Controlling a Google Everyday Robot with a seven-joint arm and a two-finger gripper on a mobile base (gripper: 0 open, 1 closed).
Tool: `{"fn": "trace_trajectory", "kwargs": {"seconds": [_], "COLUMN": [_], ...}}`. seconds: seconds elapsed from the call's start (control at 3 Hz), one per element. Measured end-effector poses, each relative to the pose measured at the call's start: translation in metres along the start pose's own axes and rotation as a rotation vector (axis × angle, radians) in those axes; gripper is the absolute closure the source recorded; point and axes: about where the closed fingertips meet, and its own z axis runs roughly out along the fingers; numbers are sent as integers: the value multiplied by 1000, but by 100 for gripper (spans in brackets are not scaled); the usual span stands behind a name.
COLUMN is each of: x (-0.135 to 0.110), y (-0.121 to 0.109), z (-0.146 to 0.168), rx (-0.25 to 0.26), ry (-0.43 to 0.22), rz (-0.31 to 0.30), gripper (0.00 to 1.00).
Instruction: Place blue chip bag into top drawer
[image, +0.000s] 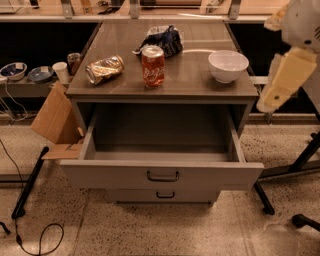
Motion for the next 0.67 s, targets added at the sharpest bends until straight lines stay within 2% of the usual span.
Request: {"fn": "trace_trajectory", "kwargs": {"seconds": [0.33,0.67], "x": [-47,-81], "y": [-64,-109], "z": [5,19], "rx": [96,149], "ry": [-84,-127], "rz": [-12,-13], "gripper": [0,0]}}
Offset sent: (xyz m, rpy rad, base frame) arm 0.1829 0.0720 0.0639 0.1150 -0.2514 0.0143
